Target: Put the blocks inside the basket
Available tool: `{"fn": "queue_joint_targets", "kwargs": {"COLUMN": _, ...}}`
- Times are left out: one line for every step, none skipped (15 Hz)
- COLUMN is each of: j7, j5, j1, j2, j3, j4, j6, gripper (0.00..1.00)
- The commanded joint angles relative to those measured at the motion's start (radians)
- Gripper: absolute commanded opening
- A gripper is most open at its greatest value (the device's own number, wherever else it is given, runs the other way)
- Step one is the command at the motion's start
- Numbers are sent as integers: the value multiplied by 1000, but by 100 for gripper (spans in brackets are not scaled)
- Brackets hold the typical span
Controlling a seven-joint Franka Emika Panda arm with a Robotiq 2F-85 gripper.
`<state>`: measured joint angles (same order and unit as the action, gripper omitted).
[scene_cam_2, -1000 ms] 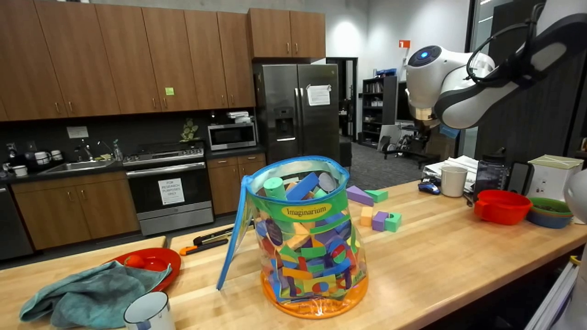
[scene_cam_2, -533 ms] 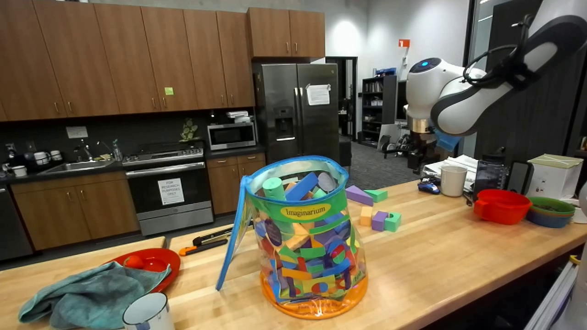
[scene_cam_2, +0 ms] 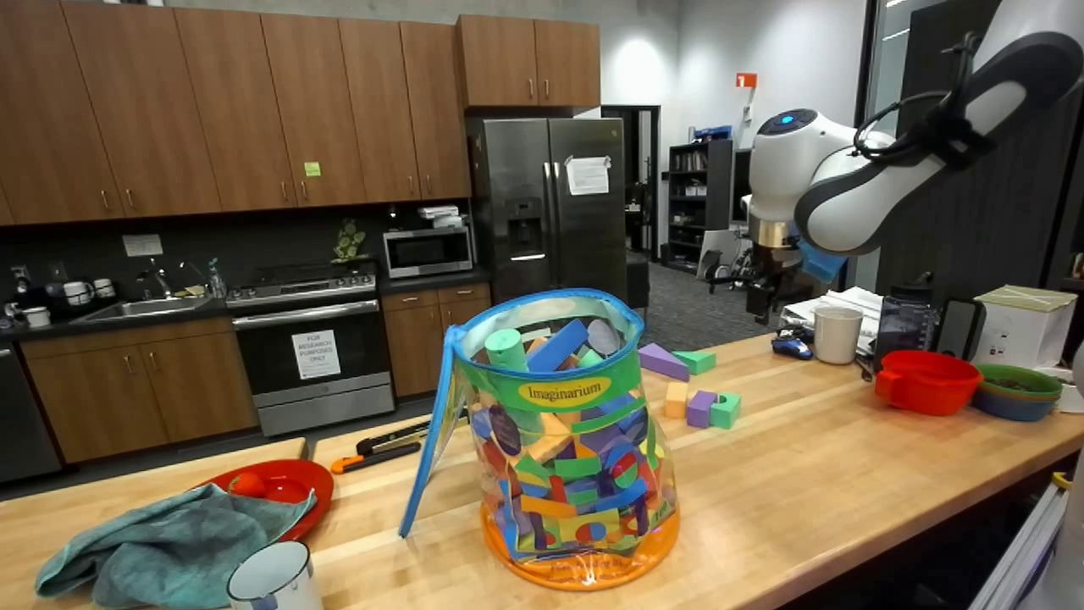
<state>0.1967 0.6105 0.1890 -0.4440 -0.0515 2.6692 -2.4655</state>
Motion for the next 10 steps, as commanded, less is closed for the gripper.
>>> {"fn": "queue_joint_targets", "kwargs": {"j7": -2, "j5": -1, "j1": -4, "j2": -1, "j3": 3, "j4": -1, "j6": 3, "gripper": 100}}
{"fn": "queue_joint_targets", "kwargs": {"j7": -3, "j5": -1, "j1": -4, "j2": -1, "j3": 3, "j4": -1, "j6": 3, "gripper": 100}}
{"fn": "queue_joint_targets", "kwargs": {"j7": -3, "j5": -1, "j1": -4, "j2": -1, "j3": 4, "j4": -1, "j6": 3, "gripper": 100}}
{"fn": "queue_joint_targets", "kwargs": {"j7": -4, "j5": -1, "j1": -4, "j2": -1, "j3": 4, "j4": -1, "j6": 3, "gripper": 100}}
{"fn": "queue_joint_targets", "kwargs": {"j7": 16, "j5": -12, "j1": -10, "j2": -17, "j3": -2, "j4": 21, "j6": 3, "gripper": 100}}
{"fn": "queue_joint_targets", "kwargs": {"j7": 34, "j5": -41, "j1": -26, "j2": -28, "j3": -5, "j4": 53, "j6": -4, "gripper": 100}}
{"fn": "queue_joint_targets", "kwargs": {"j7": 71, "j5": -70, "j1": -40, "j2": -33, "j3": -13, "j4": 85, "j6": -42, "gripper": 100}}
{"fn": "queue_joint_targets", "kwargs": {"j7": 93, "j5": -100, "j1": -52, "j2": -36, "j3": -22, "j4": 113, "j6": -71, "gripper": 100}}
{"fn": "queue_joint_targets", "kwargs": {"j7": 115, "j5": -130, "j1": -64, "j2": -44, "j3": -39, "j4": 143, "j6": -88, "gripper": 100}}
{"fn": "queue_joint_targets", "kwargs": {"j7": 134, "j5": -162, "j1": -78, "j2": -51, "j3": -56, "j4": 172, "j6": -101, "gripper": 100}}
